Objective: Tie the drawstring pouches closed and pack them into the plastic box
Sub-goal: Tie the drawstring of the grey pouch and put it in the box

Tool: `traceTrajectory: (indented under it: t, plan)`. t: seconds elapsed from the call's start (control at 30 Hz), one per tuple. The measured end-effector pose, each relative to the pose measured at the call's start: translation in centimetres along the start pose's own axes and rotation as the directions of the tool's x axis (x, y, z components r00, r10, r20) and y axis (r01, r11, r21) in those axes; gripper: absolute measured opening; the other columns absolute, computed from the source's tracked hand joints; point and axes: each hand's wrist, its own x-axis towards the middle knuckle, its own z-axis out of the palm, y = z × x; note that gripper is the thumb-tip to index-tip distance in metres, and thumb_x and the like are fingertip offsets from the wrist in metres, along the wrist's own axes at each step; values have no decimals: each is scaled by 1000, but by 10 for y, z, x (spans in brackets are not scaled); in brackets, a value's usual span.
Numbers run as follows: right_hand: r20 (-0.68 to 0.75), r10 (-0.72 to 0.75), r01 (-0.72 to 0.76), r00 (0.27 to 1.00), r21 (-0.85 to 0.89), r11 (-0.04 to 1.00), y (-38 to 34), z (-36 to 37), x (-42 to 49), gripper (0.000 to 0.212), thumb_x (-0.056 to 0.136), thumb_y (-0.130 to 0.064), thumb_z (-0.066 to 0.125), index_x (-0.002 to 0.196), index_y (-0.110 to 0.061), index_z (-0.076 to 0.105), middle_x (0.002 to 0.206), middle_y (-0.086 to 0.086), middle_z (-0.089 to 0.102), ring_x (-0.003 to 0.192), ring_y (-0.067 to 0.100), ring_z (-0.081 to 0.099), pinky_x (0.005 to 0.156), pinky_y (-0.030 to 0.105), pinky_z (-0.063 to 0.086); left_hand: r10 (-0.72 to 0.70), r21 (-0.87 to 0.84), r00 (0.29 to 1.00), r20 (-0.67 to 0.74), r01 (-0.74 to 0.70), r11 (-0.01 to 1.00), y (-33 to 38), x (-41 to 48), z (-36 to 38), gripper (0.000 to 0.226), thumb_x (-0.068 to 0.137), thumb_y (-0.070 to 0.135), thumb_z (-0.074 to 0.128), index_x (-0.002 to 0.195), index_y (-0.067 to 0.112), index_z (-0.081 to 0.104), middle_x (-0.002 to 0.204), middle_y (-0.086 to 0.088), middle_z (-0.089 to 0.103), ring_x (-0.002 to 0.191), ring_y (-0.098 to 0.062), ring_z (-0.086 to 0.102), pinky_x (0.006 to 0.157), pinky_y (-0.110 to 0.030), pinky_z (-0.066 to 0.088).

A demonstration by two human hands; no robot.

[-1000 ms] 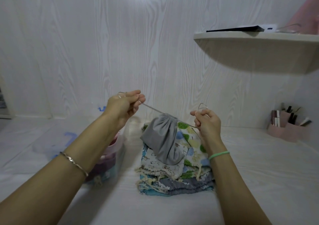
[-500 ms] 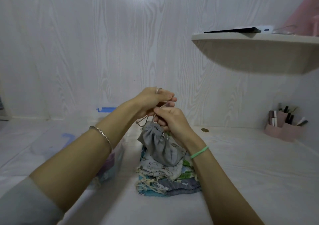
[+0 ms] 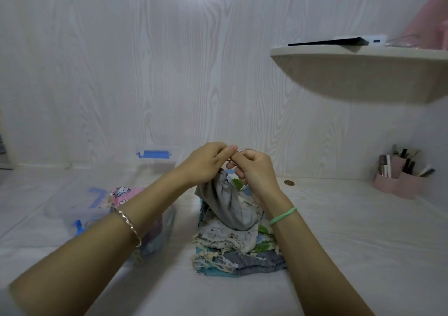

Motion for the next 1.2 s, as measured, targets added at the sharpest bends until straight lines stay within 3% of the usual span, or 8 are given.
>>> traceTrajectory:
  t: [0.1,0.17,0.37,0.53,0.67,0.93,1.07,1.2]
  plan:
    - [3,-5,5,1000,-22,1000,-1,1,0,23,91,-16,64,69,-8,67,60,4,63,43,5,40,42,15,34,26,263,998,-53,-11,965,5,-2,-5,47,100,45,34,93,12,67,78,-3,63,72,-19,56,68,-34,43]
    - [1,-9,9,1000,-37,999,-3,1,1,24,91,-15,64,68,-7,66,53,-1,60,40,3,39,42,15,33,38,277,998,-51,-23,961,10,-3,-10,48,100,44,36,89,10,67,69,-2,58,63,-15,50,61,-30,37]
    - [-13,-27,25,1000,-92,995,-11,-9,5,27,90,-20,67,67,-8,63,60,5,59,37,-1,44,41,12,34,-55,-151,992,114,72,986,12,-11,-25,31,92,30,62,79,4,72,45,9,42,39,-3,34,43,-11,29]
    - [90,-36,43,995,-73,996,-12,-16,5,20,91,-8,55,109,-14,58,76,2,52,49,1,44,43,11,34,-216,-468,960,180,276,839,13,-15,-25,24,94,27,58,76,14,66,48,10,31,42,-7,24,39,-17,21]
    - [213,-171,233,962,-317,919,-9,-17,3,40,86,9,46,87,-22,72,91,0,61,76,-2,56,70,12,43,-193,-513,961,199,270,815,17,-16,-27,29,94,26,57,69,19,67,49,9,28,42,-7,23,39,-18,20]
    - [283,-98,95,954,24,995,-9,-22,0,22,88,7,58,77,-8,69,74,-4,72,65,1,64,59,12,48,-195,-457,967,162,249,854,25,-19,-29,37,95,28,56,59,22,62,47,9,31,42,-7,23,41,-20,19]
    - [310,-17,21,950,-10,1000,-7,-25,3,8,86,-4,67,88,-11,69,79,0,72,66,9,59,56,18,43,-208,-423,968,140,249,872,27,-20,-26,35,96,26,54,62,18,56,47,10,32,42,-7,24,41,-20,20]
    - [301,-58,26,952,108,994,-6,-30,8,21,89,-22,64,109,-15,64,79,3,67,64,10,48,53,20,35,-203,-376,971,128,237,896,30,-22,-21,31,97,27,54,69,15,60,44,12,34,41,-7,26,42,-20,21]
